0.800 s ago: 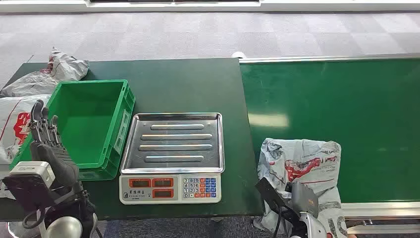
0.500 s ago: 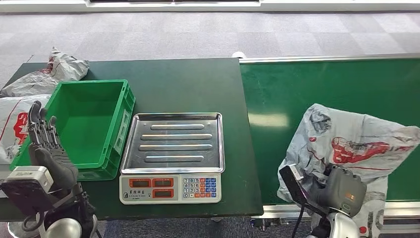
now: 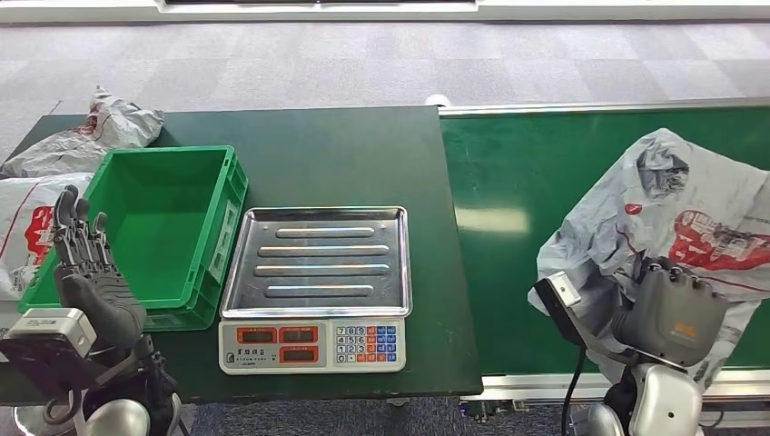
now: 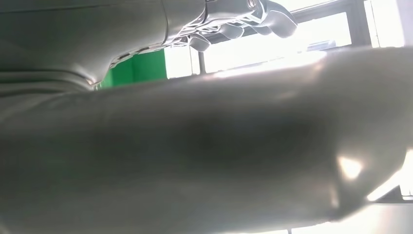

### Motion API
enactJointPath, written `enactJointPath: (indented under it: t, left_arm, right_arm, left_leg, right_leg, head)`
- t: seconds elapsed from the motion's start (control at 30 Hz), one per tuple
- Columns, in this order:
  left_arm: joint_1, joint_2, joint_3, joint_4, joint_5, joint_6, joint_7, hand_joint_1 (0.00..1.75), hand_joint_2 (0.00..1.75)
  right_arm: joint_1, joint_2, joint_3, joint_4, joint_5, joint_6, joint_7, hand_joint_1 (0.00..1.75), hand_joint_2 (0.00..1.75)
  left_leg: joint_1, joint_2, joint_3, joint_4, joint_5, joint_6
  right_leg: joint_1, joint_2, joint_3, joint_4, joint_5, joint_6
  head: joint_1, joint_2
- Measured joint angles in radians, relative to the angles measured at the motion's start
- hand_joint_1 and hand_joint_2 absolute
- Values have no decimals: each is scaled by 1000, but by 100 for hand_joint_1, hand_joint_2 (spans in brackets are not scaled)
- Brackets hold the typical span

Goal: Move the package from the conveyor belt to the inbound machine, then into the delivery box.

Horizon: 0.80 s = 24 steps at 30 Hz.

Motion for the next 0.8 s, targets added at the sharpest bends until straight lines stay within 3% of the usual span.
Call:
enactJointPath:
  t: [0.13,0.27,0.4,0.57,0.7,0.8]
  left_arm:
    - [11,5,0,7,28,2,-32,0,0]
    - [12,15,0,17,57,18,-62,0,0]
    - [10,29,0,23,86,39,-91,0,0]
    - [9,43,0,23,119,59,-119,0,0]
    - [-5,55,0,25,158,87,-154,0,0]
    - [-7,60,0,28,165,89,-159,0,0]
  right_arm:
    - [-106,-85,54,35,1,0,-15,175,175]
    - [-294,-168,155,138,1,17,-43,175,175]
    - [-481,-210,254,243,1,26,-54,175,175]
    - [-606,-226,341,333,1,1,-76,175,175]
    - [-819,-196,481,516,1,-40,-85,175,175]
    - [-904,-179,542,609,1,-56,-78,175,175]
  left_leg:
    - [0,2,-4,0,-1,1]
    - [-1,2,-2,0,2,1]
    - [-1,-1,2,1,7,1]
    - [-1,-2,-7,0,7,1]
    - [-1,5,-4,0,9,-1]
    - [-1,-3,-5,0,13,-1]
  right_leg:
    - [0,2,0,0,0,0]
    - [-1,2,-1,0,2,1]
    - [-1,1,-3,0,6,1]
    - [-1,0,-5,1,6,1]
    - [-1,8,-10,2,10,0]
    - [-1,1,-11,2,11,0]
  head:
    - [0,0]
    - [0,0]
    - [0,0]
    - [0,0]
    - [0,0]
    - [0,0]
